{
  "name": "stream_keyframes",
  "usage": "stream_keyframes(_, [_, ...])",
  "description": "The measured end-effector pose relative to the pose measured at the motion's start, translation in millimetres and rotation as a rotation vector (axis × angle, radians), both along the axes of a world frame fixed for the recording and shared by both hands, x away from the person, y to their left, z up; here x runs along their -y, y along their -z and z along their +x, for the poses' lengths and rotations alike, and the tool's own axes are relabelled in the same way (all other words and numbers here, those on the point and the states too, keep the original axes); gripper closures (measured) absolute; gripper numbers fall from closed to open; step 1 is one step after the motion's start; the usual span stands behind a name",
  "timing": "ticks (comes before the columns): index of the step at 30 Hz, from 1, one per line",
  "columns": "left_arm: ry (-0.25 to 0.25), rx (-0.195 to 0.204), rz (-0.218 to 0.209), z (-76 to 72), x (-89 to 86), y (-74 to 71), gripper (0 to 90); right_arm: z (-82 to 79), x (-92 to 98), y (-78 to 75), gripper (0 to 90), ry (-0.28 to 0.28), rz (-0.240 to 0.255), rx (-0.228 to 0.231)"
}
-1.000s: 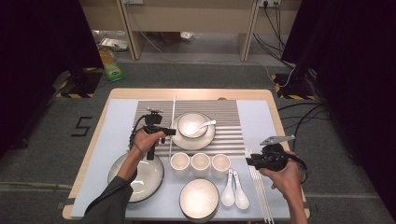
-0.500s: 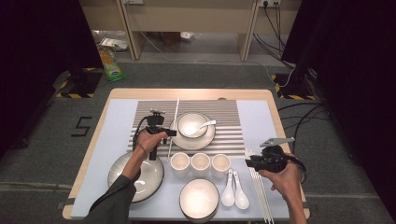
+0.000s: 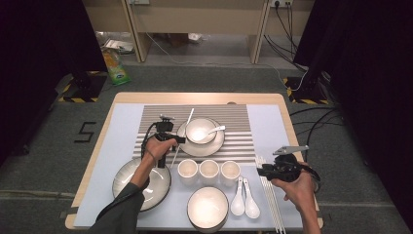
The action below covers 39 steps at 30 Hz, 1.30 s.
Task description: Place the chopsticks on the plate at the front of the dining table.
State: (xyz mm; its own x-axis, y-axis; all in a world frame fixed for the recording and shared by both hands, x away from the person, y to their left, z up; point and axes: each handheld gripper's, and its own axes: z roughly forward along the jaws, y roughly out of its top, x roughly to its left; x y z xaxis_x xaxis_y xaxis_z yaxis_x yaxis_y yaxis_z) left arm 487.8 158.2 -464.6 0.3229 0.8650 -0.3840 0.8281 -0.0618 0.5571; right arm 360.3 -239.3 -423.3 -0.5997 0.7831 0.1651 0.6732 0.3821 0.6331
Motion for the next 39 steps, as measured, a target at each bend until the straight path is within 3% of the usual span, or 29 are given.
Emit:
stream_keyframes(8, [0.013,0.002,0.042,0.6,5.1,0.4,84.2,-1.4,3.6,4.5,68.0,0.0,0.007,-0.003])
stream_keyframes(21, [-0.006,0.026,0.056,3.2,9.2,2.0,84.0,-3.1,7.4,11.7,68.0,0.001,0.019,-0.012])
stream_keyframes(39, [0.027,0.043,0.032,-4.6,0.3,-8.4,76.9,-4.6,9.7,13.3,67.1,0.01,0.024,-0.013])
